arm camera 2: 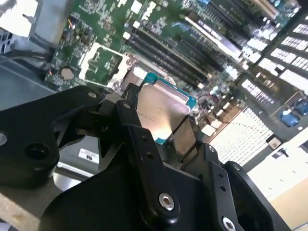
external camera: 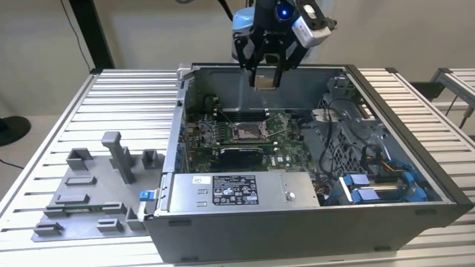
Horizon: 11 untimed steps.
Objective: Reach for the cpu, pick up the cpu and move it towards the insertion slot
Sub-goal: 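Pick up the cpu and move it towards the insertion slot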
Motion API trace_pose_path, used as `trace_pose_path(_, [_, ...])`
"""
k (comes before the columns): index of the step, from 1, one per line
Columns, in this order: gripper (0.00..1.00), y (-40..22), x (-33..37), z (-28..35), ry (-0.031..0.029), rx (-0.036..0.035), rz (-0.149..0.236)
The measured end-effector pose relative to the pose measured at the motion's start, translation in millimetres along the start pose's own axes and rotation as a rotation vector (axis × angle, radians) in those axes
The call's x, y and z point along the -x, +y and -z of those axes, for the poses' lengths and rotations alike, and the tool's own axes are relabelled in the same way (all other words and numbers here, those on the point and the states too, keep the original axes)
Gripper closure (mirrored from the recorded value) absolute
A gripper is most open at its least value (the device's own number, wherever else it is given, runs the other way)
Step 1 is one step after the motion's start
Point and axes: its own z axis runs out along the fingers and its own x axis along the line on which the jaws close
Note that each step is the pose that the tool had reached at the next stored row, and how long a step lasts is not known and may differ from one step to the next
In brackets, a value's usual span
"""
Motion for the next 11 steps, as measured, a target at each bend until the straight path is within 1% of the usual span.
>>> trace_pose_path(4, [1.00,16.7,-1.0,-2.0,0.0000,0.0000,0.000])
trace_pose_path(5, [1.00,20.8,-3.6,-2.7,0.0000,0.0000,0.000])
trace_pose_path(9, [1.00,25.5,-10.6,-4.1,0.0000,0.0000,0.000])
trace_pose_path(11, [1.00,29.2,-14.1,-4.6,0.0000,0.0000,0.000])
